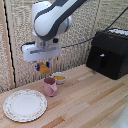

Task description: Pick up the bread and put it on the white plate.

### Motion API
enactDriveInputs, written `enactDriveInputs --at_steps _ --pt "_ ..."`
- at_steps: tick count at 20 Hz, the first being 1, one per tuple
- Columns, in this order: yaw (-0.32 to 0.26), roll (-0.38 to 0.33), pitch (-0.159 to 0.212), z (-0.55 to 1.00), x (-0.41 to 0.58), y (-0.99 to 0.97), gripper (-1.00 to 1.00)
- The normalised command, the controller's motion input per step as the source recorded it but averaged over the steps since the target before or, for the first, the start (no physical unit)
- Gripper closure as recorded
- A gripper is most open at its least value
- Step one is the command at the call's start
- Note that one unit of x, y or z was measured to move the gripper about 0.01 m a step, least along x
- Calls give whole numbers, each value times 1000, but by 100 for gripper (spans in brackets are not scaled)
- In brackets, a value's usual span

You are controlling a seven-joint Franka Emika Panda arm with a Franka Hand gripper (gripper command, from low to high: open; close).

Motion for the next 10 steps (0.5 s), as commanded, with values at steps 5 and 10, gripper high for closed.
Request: enactDriveInputs --at_steps 5,10 --pt "63 -72 18 -541 214 792 100" --pt "90 -117 1 -631 197 419 100"
